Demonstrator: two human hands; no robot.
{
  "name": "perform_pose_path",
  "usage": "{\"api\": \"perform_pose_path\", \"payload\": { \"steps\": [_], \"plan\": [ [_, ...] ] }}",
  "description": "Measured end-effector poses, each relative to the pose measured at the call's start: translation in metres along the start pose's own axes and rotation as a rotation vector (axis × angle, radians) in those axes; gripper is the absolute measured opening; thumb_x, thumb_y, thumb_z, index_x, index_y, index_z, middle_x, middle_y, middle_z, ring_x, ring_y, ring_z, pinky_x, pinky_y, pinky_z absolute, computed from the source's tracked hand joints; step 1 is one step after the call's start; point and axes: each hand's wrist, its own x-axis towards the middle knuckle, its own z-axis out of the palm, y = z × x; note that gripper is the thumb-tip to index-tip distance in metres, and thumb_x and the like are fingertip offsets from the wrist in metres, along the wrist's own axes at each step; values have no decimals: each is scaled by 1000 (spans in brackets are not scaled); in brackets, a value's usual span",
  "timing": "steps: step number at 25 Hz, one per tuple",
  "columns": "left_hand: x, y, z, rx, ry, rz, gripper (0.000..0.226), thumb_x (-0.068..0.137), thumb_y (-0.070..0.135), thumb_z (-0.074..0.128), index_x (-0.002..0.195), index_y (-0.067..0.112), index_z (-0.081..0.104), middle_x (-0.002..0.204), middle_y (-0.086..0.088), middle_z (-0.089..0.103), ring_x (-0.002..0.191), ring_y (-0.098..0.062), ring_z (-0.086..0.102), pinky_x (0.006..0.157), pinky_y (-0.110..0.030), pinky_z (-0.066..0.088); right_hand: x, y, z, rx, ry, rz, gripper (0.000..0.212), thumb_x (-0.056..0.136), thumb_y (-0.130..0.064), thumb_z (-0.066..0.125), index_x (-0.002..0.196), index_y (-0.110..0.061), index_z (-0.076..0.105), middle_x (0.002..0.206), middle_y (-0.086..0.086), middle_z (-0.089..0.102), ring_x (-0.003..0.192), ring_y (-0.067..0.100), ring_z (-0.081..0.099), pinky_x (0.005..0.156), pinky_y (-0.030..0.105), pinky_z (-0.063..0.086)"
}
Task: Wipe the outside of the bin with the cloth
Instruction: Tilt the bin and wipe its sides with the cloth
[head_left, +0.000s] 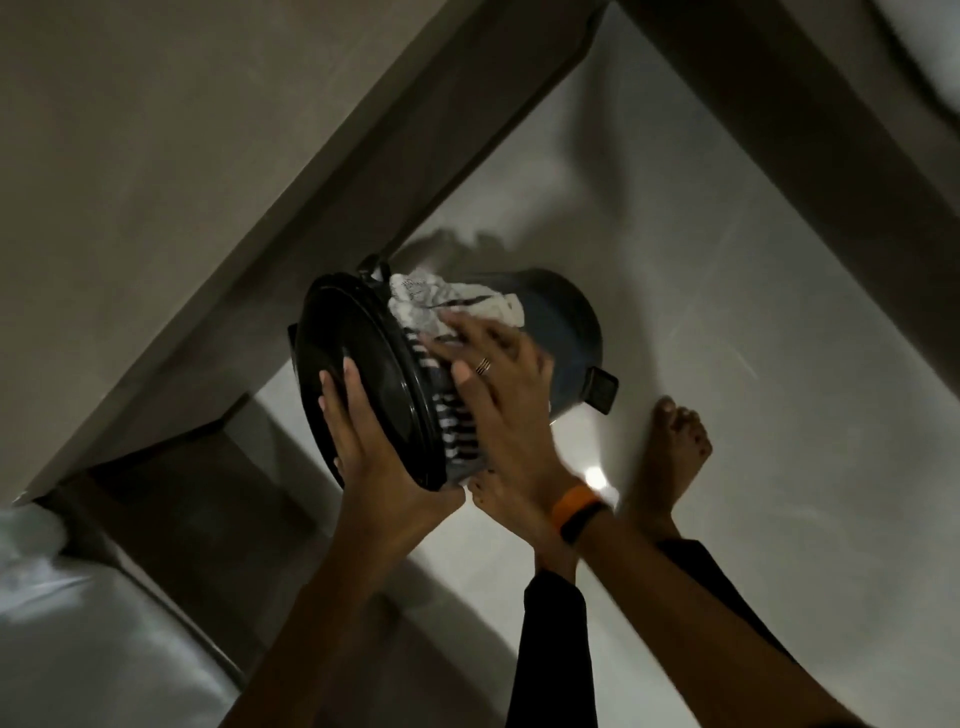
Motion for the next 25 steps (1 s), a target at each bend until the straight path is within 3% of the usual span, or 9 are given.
{"api": "perform_pose_path", "payload": {
  "steps": [5, 7, 9, 12, 14, 16, 18, 22, 25],
  "plan": [
    [-11, -23, 9, -57, 28, 135, 142, 45, 36, 85, 152, 48, -7, 163, 21, -16, 157, -11, -7, 125, -54, 20, 76, 62, -35, -329, -87, 384, 47, 114, -39, 26, 156, -38, 47, 173, -7, 35, 163, 25, 26, 132, 61, 6],
    [-12, -21, 10, -150, 75, 103, 135, 43, 46, 85, 153, 27, 8, 163, 8, -5, 150, 7, 4, 122, -23, 25, 53, 36, -15, -354, -89, 191, 51, 111, -37, 22, 159, -35, 42, 174, -4, 34, 164, 27, 26, 134, 60, 10],
    [-15, -19, 11, -262, 106, 58, 130, 44, 44, 89, 150, 20, 16, 163, 0, 10, 148, -1, 23, 117, -26, 39, 9, 3, 6, -190, -80, -12, 50, 111, -43, 25, 160, -44, 35, 172, -12, 33, 164, 20, 26, 136, 51, 6],
    [-32, -28, 21, -256, 135, 128, 118, 57, 22, 92, 140, 55, 15, 159, -14, 14, 146, -22, 32, 115, -32, 44, -12, 24, -4, -146, -125, -79, 52, 107, -52, 27, 157, -45, 36, 171, -10, 35, 163, 22, 27, 135, 51, 7],
    [-42, -37, 29, -199, 165, 156, 116, 62, 10, 92, 132, 65, 18, 161, -13, 9, 148, -12, 24, 118, -22, 34, 12, 58, -24, -189, -83, 168, 59, 101, -51, 31, 153, -32, 51, 169, 0, 43, 161, 27, 33, 134, 54, 13],
    [-50, -43, 39, -131, 177, 190, 112, 59, 4, 92, 138, 39, 22, 159, -11, 7, 145, 9, 15, 115, -11, 28, 27, 68, -31, -249, -47, 354, 60, 100, -49, 27, 152, -34, 53, 170, -4, 42, 162, 25, 30, 134, 52, 12],
    [-54, -49, 45, -93, 197, 243, 105, 52, -4, 92, 134, 11, 29, 154, -17, 6, 142, 14, 16, 108, -1, 25, 7, 48, -13, -264, -88, 207, 59, 104, -52, 19, 157, -41, 41, 174, -9, 32, 165, 23, 22, 135, 51, 7],
    [-60, -34, 35, -113, 83, 88, 65, 57, 41, 88, 90, 48, 32, 149, -14, 26, 133, -34, 46, 98, -35, 51, -69, 40, -11, -74, -195, -29, 46, 110, -57, 22, 155, -64, 16, 173, -33, 3, 168, 9, 2, 131, 22, -14],
    [-64, -24, 40, -97, 127, 57, 56, 54, 56, 80, 82, 42, 34, 137, -17, 39, 124, -40, 49, 91, -37, 50, -50, 88, -41, -118, -154, 288, 47, 113, -33, 34, 157, -47, 27, 177, -17, 15, 168, 14, 7, 136, 34, -8]
  ]
}}
